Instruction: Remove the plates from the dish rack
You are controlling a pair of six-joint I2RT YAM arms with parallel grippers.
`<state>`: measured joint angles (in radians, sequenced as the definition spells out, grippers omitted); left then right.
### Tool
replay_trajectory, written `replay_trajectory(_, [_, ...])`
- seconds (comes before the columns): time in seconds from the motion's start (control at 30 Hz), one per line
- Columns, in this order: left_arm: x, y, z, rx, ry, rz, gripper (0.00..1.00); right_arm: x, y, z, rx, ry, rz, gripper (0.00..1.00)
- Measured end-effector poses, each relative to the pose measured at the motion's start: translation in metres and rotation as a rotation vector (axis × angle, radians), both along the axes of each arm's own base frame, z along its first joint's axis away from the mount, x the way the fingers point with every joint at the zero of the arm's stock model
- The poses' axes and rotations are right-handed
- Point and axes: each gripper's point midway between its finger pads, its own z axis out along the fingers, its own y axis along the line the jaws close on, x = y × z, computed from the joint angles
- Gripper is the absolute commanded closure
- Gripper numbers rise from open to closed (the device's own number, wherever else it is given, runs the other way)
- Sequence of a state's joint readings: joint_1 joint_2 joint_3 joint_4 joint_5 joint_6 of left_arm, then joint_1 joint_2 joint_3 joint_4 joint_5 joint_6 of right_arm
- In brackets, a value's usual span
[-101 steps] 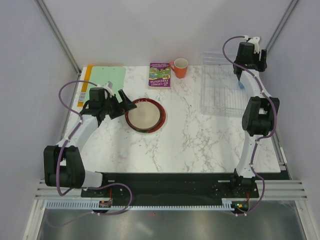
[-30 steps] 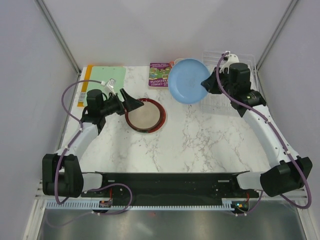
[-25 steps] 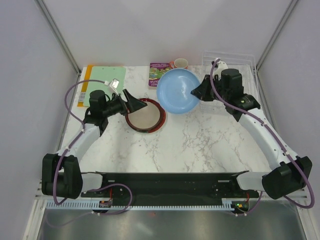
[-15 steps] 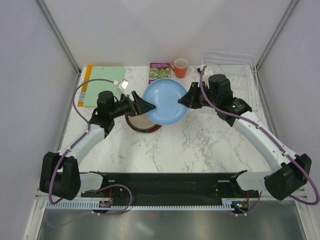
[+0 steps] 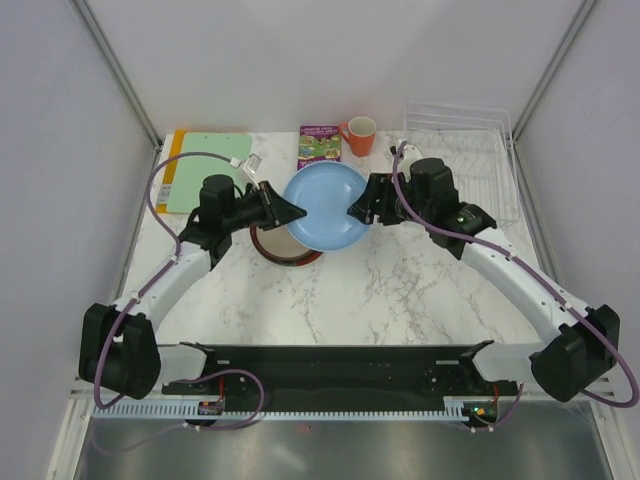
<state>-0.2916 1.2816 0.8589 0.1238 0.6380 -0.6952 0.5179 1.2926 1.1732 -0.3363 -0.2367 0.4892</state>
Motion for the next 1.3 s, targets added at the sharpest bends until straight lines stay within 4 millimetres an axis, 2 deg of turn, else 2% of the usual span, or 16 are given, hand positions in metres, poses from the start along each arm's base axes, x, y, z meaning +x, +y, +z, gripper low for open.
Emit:
replay_trajectory(0.1, [0.012, 0.020, -0.023, 0.102, 0.052, 0.123, 0.98, 0.000, -0.010, -0.003, -0.048, -0.012, -0.042, 0.11])
replay_trajectory(0.3, [0.022, 0.063, -0.059, 0.250, 0.147, 0.291, 0.98, 0.002, -0.035, 0.004, -0.131, -0.077, -0.127, 0.11])
replay_trajectory(0.47, [0.029, 0.087, -0.078, 0.311, 0.204, 0.368, 0.98, 0.004, -0.044, 0.001, -0.172, -0.084, -0.156, 0.11])
replay_trajectory(0.7, [0.034, 0.103, -0.125, 0.396, 0.320, 0.403, 0.98, 0.002, -0.053, -0.013, -0.215, -0.072, -0.172, 0.10])
replay_trajectory(0.8, [0.039, 0.103, -0.129, 0.386, 0.318, 0.404, 0.97, 0.001, -0.055, -0.019, -0.229, -0.067, -0.174, 0.10])
replay_trajectory(0.87, [0.042, 0.103, -0.128, 0.383, 0.310, 0.404, 0.64, 0.000, -0.056, -0.024, -0.238, -0.058, -0.175, 0.10])
replay_trajectory(0.9, [0.042, 0.103, -0.129, 0.383, 0.310, 0.404, 0.55, -0.001, -0.057, -0.026, -0.243, -0.055, -0.177, 0.10])
replay_trajectory(0.93, [0.042, 0.102, -0.129, 0.383, 0.308, 0.403, 0.57, -0.001, -0.058, -0.028, -0.247, -0.051, -0.179, 0.10])
replay_trajectory(1.0, [0.041, 0.103, -0.132, 0.391, 0.315, 0.401, 0.48, -0.001, -0.059, -0.032, -0.254, -0.046, -0.180, 0.10])
replay_trajectory(1.03, [0.040, 0.103, -0.135, 0.395, 0.323, 0.400, 0.39, -0.001, -0.059, -0.033, -0.258, -0.046, -0.182, 0.10])
replay_trajectory(1.1, [0.036, 0.104, -0.140, 0.403, 0.335, 0.395, 0.33, -0.001, -0.060, -0.034, -0.262, -0.045, -0.185, 0.10])
replay_trajectory(1.17, [0.033, 0.104, -0.142, 0.409, 0.348, 0.392, 0.23, -0.001, -0.061, -0.034, -0.265, -0.048, -0.186, 0.10])
replay_trajectory(1.2, [0.032, 0.104, -0.143, 0.411, 0.350, 0.391, 0.01, -0.001, -0.061, -0.034, -0.266, -0.048, -0.188, 0.10])
replay_trajectory(1.3, [0.034, 0.100, -0.136, 0.389, 0.330, 0.375, 0.00, 0.000, -0.061, -0.034, -0.267, -0.049, -0.191, 0.09])
